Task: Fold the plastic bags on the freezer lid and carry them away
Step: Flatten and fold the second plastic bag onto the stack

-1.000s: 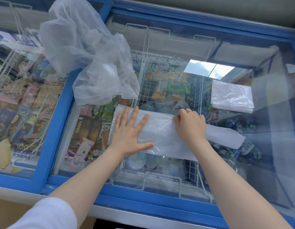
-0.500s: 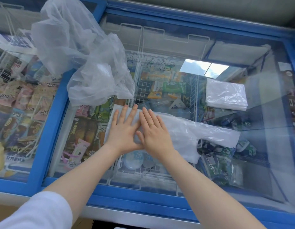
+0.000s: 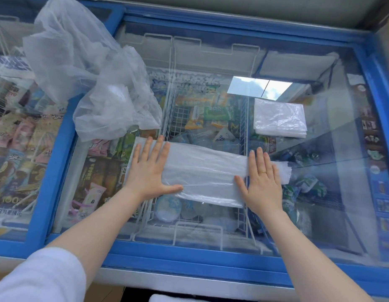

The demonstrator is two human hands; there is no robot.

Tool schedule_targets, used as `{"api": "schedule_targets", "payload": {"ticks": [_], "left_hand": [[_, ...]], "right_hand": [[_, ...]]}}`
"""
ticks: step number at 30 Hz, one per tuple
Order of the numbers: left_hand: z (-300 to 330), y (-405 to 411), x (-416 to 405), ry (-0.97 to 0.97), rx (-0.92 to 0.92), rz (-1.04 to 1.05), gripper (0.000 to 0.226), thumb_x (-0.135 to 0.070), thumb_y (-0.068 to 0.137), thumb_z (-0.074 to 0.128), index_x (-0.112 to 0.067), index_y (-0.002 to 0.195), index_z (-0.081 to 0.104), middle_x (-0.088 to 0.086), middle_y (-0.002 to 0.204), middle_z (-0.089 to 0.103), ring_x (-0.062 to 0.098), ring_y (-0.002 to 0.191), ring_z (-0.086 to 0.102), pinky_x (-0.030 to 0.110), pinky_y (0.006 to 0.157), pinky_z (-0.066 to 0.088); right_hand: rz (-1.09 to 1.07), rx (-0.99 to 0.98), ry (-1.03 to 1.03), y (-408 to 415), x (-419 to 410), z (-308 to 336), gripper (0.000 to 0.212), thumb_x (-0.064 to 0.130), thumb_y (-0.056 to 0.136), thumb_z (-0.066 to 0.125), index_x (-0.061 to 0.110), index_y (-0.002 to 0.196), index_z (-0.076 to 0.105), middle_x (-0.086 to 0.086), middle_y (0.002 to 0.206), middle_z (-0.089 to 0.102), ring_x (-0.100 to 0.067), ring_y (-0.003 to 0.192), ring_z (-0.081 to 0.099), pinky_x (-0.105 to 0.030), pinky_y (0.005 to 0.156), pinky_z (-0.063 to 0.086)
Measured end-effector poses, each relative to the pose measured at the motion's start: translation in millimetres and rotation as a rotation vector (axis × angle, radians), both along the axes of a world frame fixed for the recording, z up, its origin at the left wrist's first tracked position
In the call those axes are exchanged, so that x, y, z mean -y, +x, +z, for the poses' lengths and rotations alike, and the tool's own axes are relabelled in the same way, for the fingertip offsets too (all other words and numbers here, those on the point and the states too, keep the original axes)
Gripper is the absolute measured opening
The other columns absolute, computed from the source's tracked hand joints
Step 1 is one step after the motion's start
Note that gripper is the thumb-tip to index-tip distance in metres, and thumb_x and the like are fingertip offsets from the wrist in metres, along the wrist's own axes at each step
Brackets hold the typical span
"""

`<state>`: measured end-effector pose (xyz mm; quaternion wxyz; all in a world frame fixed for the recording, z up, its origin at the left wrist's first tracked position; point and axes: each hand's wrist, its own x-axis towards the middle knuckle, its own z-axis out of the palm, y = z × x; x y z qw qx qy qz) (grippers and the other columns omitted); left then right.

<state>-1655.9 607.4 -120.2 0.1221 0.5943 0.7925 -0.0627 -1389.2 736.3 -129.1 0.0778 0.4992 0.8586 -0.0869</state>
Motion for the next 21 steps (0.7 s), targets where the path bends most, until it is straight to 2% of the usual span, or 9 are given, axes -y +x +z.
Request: {"api": "schedule_targets", "payload": {"ticks": [3, 5, 8, 10, 12, 15, 16, 18, 21], "left_hand": [[6, 5, -3, -0.045, -0.019, 0.041, 0.125, -0.091, 0.051, 0.010, -0.012, 0.143, -0.020, 0.006, 0.152, -0.026, 0.023, 0.140, -0.024, 0.043, 0.113, -0.016], [13, 19, -13, -0.023, -0.036, 0.080, 0.121, -0.089, 0.057, 0.006, -0.009, 0.143, -0.020, 0.010, 0.152, -0.025, 0.023, 0.140, -0.024, 0.042, 0.111, -0.017], [18, 59, -35, 0.045, 0.007, -0.053, 0.094, -0.075, 0.082, 0.016, -0.015, 0.144, -0.021, 0.004, 0.152, -0.026, 0.022, 0.141, -0.022, 0.039, 0.109, -0.018], [10, 82, -46, 0.056, 0.049, -0.177, 0.087, -0.072, 0.084, 0.016, -0.020, 0.145, -0.019, 0.002, 0.153, -0.023, 0.021, 0.142, -0.019, 0.037, 0.109, -0.018], [-2, 91, -49, 0.060, 0.060, -0.221, 0.090, -0.075, 0.077, 0.011, -0.022, 0.143, -0.019, 0.000, 0.152, -0.022, 0.020, 0.143, -0.015, 0.036, 0.110, -0.017], [-8, 93, -47, 0.104, 0.089, -0.199, 0.091, -0.069, 0.072, 0.022, -0.020, 0.143, -0.007, 0.002, 0.155, -0.003, 0.023, 0.144, 0.000, 0.040, 0.112, -0.010], [-7, 93, -46, 0.110, 0.084, -0.196, 0.092, -0.066, 0.070, 0.024, -0.019, 0.143, -0.005, 0.003, 0.156, 0.002, 0.023, 0.144, 0.001, 0.041, 0.113, -0.008], [-8, 93, -45, 0.105, 0.069, -0.172, 0.096, -0.068, 0.068, 0.024, -0.018, 0.145, -0.004, 0.004, 0.157, -0.001, 0.022, 0.144, -0.003, 0.043, 0.113, -0.009], [-10, 77, -34, 0.086, 0.026, -0.107, 0.108, -0.081, 0.064, 0.024, -0.019, 0.148, -0.004, 0.001, 0.153, -0.016, 0.022, 0.143, -0.011, 0.044, 0.113, -0.011]], "right_hand": [[-0.117, 0.041, -0.018, 16, 4, 4, 0.093, 0.074, 0.082, 0.002, 0.011, 0.148, -0.008, -0.009, 0.156, -0.014, -0.022, 0.145, -0.011, -0.035, 0.116, -0.006], [-0.154, 0.056, -0.047, 18, 5, 6, 0.094, 0.073, 0.082, 0.005, 0.008, 0.147, -0.012, -0.012, 0.156, -0.017, -0.024, 0.144, -0.013, -0.036, 0.116, -0.008], [-0.175, 0.013, -0.047, 14, 7, 11, 0.090, 0.067, 0.083, 0.000, 0.006, 0.148, -0.007, -0.013, 0.156, -0.015, -0.024, 0.144, -0.013, -0.039, 0.115, -0.012], [-0.199, -0.062, -0.013, 8, 8, 17, 0.088, 0.061, 0.081, -0.004, 0.006, 0.149, 0.001, -0.013, 0.157, -0.010, -0.023, 0.144, -0.012, -0.038, 0.112, -0.016], [-0.104, -0.158, 0.036, -7, 11, 22, 0.078, 0.053, 0.085, 0.004, 0.009, 0.149, 0.008, -0.009, 0.157, -0.006, -0.020, 0.144, -0.009, -0.035, 0.112, -0.014], [0.183, -0.233, 0.002, -37, 24, 17, 0.064, 0.044, 0.091, 0.020, 0.014, 0.148, 0.021, -0.008, 0.156, 0.014, -0.024, 0.144, 0.010, -0.038, 0.114, -0.001], [0.232, -0.218, -0.043, -44, 28, 13, 0.064, 0.045, 0.091, 0.018, 0.017, 0.148, 0.016, -0.007, 0.156, 0.014, -0.026, 0.144, 0.011, -0.037, 0.114, -0.003], [0.228, -0.199, -0.101, -45, 30, 4, 0.065, 0.049, 0.088, 0.007, 0.024, 0.147, 0.000, -0.001, 0.158, 0.001, -0.023, 0.146, -0.001, -0.033, 0.112, -0.014], [0.146, -0.135, -0.049, -27, 21, -3, 0.073, 0.056, 0.082, -0.003, 0.023, 0.148, -0.006, 0.001, 0.154, -0.016, -0.019, 0.144, -0.012, -0.032, 0.110, -0.018]]}}
